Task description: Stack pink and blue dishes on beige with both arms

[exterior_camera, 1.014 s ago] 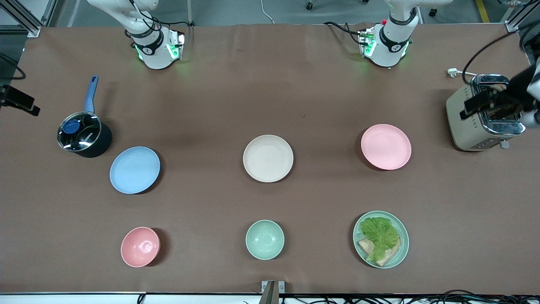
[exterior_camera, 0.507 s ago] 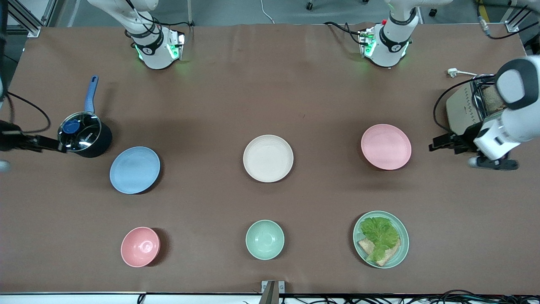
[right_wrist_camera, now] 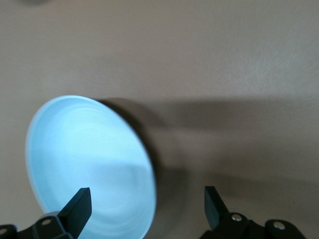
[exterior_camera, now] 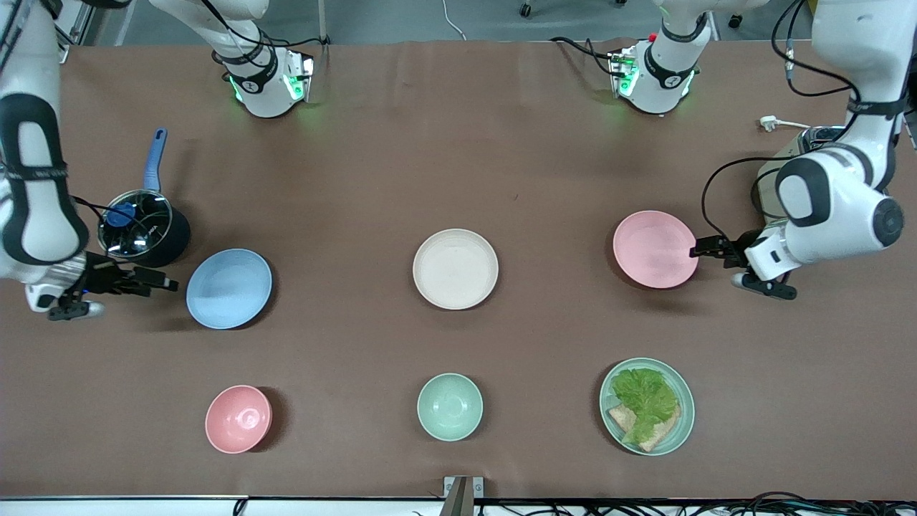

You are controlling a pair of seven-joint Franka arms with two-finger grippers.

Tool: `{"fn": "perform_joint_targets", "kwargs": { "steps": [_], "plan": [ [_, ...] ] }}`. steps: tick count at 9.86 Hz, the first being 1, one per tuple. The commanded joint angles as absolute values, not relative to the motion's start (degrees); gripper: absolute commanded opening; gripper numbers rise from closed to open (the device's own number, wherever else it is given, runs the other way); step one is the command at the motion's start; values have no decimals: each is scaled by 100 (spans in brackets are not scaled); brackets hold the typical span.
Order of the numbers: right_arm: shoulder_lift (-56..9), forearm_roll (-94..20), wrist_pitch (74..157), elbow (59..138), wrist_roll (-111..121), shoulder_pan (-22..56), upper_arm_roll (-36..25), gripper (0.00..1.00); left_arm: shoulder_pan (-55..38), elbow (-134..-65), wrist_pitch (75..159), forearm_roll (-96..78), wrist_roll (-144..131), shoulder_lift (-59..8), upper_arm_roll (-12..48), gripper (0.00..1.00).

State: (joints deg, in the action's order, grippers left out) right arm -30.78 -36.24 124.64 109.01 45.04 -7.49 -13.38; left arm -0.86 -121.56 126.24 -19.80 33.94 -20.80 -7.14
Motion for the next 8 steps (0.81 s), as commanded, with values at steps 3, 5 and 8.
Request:
{"fn": "perform_joint_targets", "kwargs": {
  "steps": [3, 5, 8],
  "plan": [
    [-3190, -4340, 12726, 11310, 4737, -616, -1345, 72, -97, -12147, 12823, -2092, 3621, -2637, -738, 7],
    [-3182, -4386, 12674, 11382, 4720, -676, -1354, 43, -88, -12138, 12823, -2292, 3621, -2637, -729, 0],
    [-3182, -4386, 12552, 11400, 4606, -677, -1354, 1, -79, -12138, 12736, -2417, 3516, -2243, -677, 0]
  ]
}}
